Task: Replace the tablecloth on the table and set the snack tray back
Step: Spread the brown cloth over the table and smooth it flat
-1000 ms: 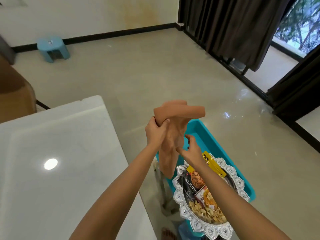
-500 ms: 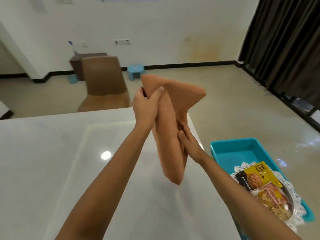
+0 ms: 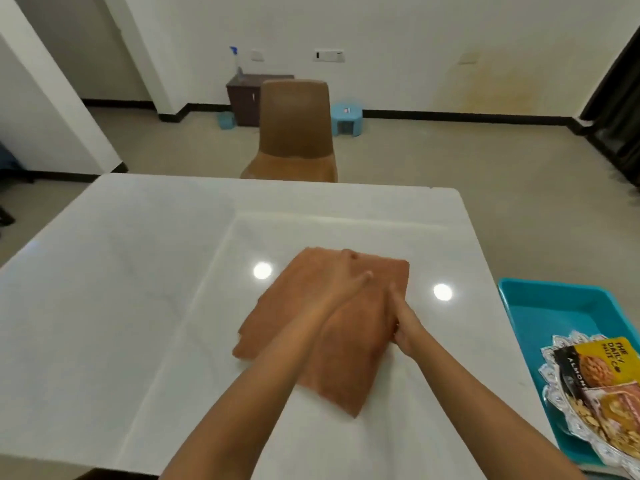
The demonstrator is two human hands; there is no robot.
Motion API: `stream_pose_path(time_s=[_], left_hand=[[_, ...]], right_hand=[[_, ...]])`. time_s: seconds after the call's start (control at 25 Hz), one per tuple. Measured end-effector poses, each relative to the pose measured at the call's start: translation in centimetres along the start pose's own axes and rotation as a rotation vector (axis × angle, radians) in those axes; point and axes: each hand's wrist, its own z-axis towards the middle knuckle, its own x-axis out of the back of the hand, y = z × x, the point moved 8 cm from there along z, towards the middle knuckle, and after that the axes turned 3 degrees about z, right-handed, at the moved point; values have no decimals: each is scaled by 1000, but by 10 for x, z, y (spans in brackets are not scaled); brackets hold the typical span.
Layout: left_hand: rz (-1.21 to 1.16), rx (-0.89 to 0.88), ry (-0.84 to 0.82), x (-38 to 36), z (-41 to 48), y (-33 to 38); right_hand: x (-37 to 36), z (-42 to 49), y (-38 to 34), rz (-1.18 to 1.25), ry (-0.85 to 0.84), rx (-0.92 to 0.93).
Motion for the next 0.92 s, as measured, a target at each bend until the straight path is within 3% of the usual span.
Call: stream_pose_path(time_s=[0.08, 0.24, 0.4, 0.56, 0.6, 0.68, 0.76, 0.84, 0.92], left_hand=[[-126, 208, 17, -12, -25, -82], [-175, 624, -32, -36, -63, -192], [-278, 629, -43, -47, -61, -197], [-447, 520, -223, -69, -38, -161], [-567, 552, -258, -75, -36, -154], [-816, 628, -285, -87, -38, -143], [-828, 610, -206, -92, -38, -144], [-695, 616, -136, -99, -43, -156], [-620, 629, -128, -105, -47, -163]], right_hand=[[21, 9, 36, -51, 160, -23], [7, 4, 45, -202, 138, 52], [-4, 9, 42, -461, 181, 185], [14, -3, -2, -582, 467, 506], [5, -7, -9, -659, 411, 582], [-36, -12, 1, -940, 77, 645], [-70, -13, 29, -1389, -124, 668], [-76, -5, 50, -1656, -105, 680], [-76, 0, 53, -1745, -20, 733]])
